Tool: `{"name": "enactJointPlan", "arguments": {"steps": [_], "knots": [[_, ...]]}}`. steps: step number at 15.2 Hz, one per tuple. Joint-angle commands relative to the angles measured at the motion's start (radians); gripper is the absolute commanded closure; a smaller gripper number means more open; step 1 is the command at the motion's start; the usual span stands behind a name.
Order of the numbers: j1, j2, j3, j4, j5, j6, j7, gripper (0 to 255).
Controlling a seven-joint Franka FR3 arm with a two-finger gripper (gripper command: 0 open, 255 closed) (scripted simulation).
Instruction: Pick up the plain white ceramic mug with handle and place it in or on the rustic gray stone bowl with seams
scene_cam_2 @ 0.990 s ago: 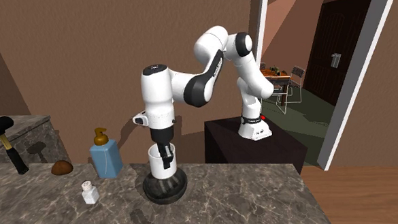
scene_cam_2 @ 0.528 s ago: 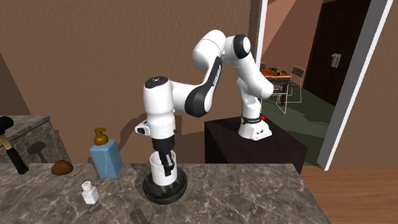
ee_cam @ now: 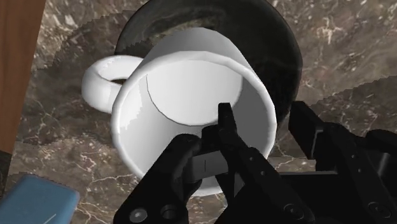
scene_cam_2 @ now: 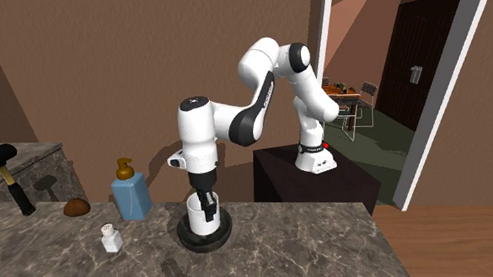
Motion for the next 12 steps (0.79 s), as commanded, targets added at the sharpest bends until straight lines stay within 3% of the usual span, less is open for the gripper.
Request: {"name": "enactJointPlan", "arguments": {"steps": [1,5,9,12], "knots": [[0.000,0.000,0.000,0.000,0.000,0.000,0.000,0],[0.000,0.000,0.000,0.000,0.000,0.000,0.000,0],[-0.006,-0.052,0.018,0.051,0.029,-0.098,-0.018,0],[-0.006,-0.052,0.018,0.051,0.029,-0.098,-0.018,0]]}}
